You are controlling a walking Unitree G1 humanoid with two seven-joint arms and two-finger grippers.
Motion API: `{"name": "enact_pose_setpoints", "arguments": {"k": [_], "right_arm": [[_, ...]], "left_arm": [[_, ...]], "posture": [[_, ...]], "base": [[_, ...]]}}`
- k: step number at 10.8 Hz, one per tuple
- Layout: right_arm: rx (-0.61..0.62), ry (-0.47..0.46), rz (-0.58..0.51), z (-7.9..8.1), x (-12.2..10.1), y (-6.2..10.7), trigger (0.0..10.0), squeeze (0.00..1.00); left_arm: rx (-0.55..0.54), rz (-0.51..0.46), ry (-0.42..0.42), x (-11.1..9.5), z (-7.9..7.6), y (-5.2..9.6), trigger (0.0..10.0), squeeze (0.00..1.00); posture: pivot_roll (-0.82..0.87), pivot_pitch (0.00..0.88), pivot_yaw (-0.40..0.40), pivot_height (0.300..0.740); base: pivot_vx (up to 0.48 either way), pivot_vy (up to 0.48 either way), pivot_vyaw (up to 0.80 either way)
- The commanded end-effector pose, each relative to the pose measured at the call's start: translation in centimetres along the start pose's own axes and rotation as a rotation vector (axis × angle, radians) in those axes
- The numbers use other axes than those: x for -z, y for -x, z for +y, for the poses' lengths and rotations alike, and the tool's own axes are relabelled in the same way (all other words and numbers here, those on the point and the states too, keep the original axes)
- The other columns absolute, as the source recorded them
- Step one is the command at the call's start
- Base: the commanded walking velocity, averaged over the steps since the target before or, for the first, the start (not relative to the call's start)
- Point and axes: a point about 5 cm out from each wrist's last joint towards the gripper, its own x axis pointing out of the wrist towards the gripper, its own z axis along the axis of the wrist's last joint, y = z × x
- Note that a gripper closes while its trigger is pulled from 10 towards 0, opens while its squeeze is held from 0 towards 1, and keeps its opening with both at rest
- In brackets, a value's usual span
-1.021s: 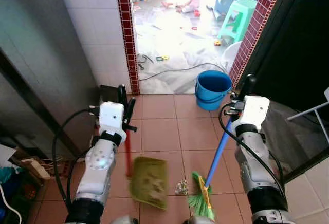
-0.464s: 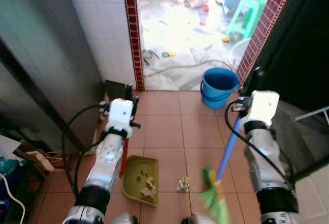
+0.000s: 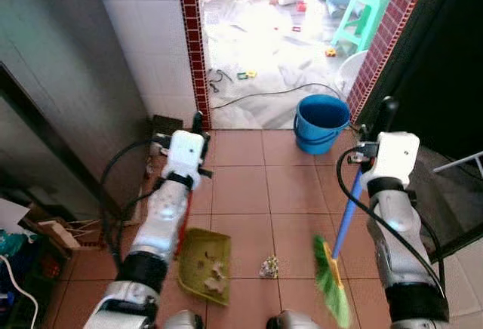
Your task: Sweep floor
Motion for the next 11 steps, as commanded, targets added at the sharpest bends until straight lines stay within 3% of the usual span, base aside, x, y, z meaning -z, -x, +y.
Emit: {"name": "enact_pose_setpoints", "arguments": {"k": [1, 5, 9, 11], "right_arm": [[0.008, 0.030, -0.018, -0.1, -0.7, 0.0, 10.0, 0.00], [0.015, 0.055, 0.022, -1.2, -0.7, 0.3, 10.0, 0.00], [-0.018, -0.250, 0.030, 0.3, -2.0, -0.7, 10.0, 0.00], [-0.095, -0.378, 0.025, 1.6, -3.3, -1.3, 10.0, 0.00]], "left_arm": [[0.005, -0.040, 0.005, -0.9, -0.4, -0.6, 10.0, 0.00], [-0.031, 0.035, 0.097, 1.2, -2.0, -0.7, 10.0, 0.00], [-0.134, 0.011, 0.109, 1.5, -1.9, -0.6, 10.0, 0.00], [-0.157, 0.023, 0.129, 1.9, -2.1, -0.4, 10.0, 0.00]], "posture": [[-0.17, 0.071, 0.000, 0.740], [-0.22, 0.089, -0.019, 0.740], [-0.23, 0.066, -0.033, 0.740], [-0.23, 0.057, -0.040, 0.740]], "base": [[0.000, 0.000, 0.00], [0.000, 0.000, 0.00], [0.000, 0.000, 0.00], [0.000, 0.000, 0.00]]}}
